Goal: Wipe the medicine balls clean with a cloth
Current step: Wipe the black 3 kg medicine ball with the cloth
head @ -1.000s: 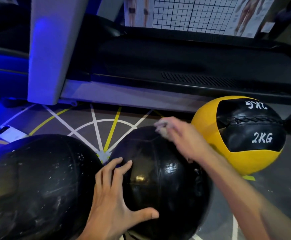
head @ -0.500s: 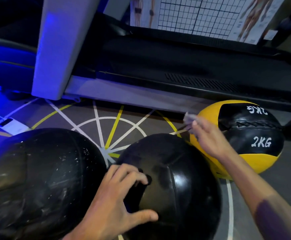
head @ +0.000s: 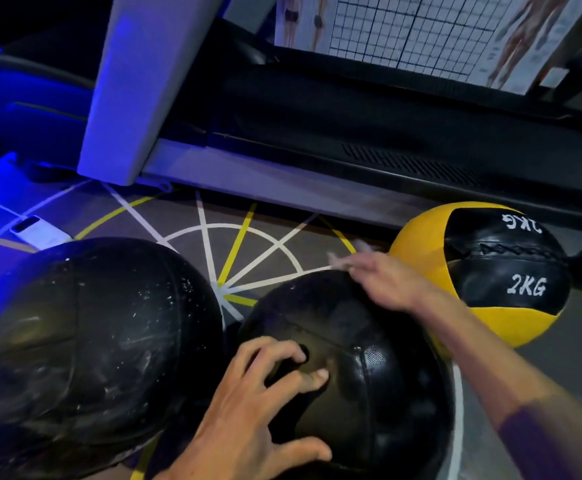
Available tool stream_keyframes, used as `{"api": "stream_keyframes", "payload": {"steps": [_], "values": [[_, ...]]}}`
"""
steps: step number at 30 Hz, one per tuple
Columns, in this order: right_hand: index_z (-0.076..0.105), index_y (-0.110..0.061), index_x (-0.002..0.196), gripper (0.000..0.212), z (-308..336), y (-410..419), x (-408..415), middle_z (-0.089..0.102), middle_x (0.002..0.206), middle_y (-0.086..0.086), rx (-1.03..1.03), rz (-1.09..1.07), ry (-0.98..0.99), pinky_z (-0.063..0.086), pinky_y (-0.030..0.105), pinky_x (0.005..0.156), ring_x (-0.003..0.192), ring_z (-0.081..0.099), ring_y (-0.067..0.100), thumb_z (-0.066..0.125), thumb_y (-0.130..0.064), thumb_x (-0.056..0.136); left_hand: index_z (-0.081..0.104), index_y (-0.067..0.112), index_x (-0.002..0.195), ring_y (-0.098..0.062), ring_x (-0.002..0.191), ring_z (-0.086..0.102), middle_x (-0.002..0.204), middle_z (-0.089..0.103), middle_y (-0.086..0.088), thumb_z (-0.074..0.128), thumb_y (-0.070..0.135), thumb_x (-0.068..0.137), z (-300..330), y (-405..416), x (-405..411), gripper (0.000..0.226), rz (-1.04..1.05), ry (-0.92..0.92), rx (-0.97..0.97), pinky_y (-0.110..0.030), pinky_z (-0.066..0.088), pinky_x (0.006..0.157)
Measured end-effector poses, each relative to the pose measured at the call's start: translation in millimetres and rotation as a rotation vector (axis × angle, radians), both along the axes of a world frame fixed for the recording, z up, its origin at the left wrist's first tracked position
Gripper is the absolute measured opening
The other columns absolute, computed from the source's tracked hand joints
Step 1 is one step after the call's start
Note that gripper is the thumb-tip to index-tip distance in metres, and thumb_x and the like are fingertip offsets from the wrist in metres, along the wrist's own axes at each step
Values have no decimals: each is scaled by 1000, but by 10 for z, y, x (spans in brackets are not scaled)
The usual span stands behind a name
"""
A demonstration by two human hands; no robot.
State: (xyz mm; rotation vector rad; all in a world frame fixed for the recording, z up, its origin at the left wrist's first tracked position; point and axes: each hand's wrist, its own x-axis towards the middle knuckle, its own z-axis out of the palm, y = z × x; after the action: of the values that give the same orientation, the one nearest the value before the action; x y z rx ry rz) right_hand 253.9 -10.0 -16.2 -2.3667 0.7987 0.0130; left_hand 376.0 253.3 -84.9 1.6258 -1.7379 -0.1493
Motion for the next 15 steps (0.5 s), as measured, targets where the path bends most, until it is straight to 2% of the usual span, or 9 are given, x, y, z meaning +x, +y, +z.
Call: {"api": "stream_keyframes", "payload": {"steps": [1, 3, 5, 7, 9, 10, 12, 14, 15], "values": [[73, -32, 109, 24, 22, -112, -1, 63, 138, -4, -24, -102, 67, 27, 19, 116, 139, 48, 15, 52, -22, 102, 67, 42, 125, -15, 126, 44, 134, 48, 14, 67, 82, 77, 4, -6, -25, 63, -6, 1, -3, -28, 39, 103], [76, -33, 104, 28, 27, -73, 166, 69, 129, -7, -78, -68, 124, 39, 35, 113, 127, 58, 18, 54, -48, 94, 66, 43, 125, -16, 125, 44, 135, 47, 14, 68, 82, 76, 15, -28, -56, 63, -17, 16, -11, -35, 46, 100], [73, -27, 115, 30, 76, 408, 561, 69, 126, -3, -85, 105, 144, 43, 35, 106, 120, 59, 19, 50, -39, 99, 63, 45, 128, -17, 128, 43, 137, 47, 12, 65, 82, 78, 13, -69, -68, 63, -17, 1, -2, -38, 46, 103], [70, -21, 111, 27, 110, 949, 818, 68, 123, 4, -56, 360, 210, 43, 37, 103, 118, 59, 23, 45, -19, 101, 59, 46, 130, -19, 131, 42, 141, 46, 9, 63, 83, 79, 3, -93, -74, 64, -10, -23, 10, -39, 43, 108], [70, -19, 117, 31, 104, 880, 856, 67, 130, 5, -100, 401, 195, 43, 42, 107, 123, 59, 26, 45, -13, 99, 60, 44, 130, -19, 130, 44, 140, 47, 10, 63, 83, 79, -7, -92, -71, 63, -3, -15, 6, -37, 44, 108], [69, -20, 126, 36, 134, 644, 808, 63, 138, 4, -98, 328, 192, 41, 40, 110, 129, 56, 25, 46, -12, 100, 61, 43, 129, -19, 129, 45, 139, 48, 12, 64, 82, 80, -14, -82, -69, 63, -4, -7, -1, -36, 44, 107], [65, -22, 134, 36, 276, 181, 626, 58, 146, -1, -93, 136, 253, 37, 23, 108, 134, 52, 21, 51, -16, 102, 64, 42, 130, -16, 129, 44, 139, 48, 14, 65, 80, 80, -44, -58, -41, 63, 4, 10, -19, -32, 41, 107], [68, -20, 131, 32, 326, -99, 397, 62, 140, -5, -46, -54, 197, 37, 6, 90, 126, 57, 13, 54, -16, 102, 64, 41, 132, -14, 132, 41, 140, 47, 17, 66, 79, 81, -67, -54, -17, 63, 21, 36, -25, -29, 38, 108], [69, -22, 129, 32, 310, -63, 314, 65, 134, -7, 7, -114, 134, 38, 5, 86, 120, 60, 9, 54, -14, 102, 64, 41, 133, -14, 132, 41, 140, 47, 17, 66, 78, 81, -69, -58, -2, 64, 19, 47, -32, -29, 38, 109]]}}
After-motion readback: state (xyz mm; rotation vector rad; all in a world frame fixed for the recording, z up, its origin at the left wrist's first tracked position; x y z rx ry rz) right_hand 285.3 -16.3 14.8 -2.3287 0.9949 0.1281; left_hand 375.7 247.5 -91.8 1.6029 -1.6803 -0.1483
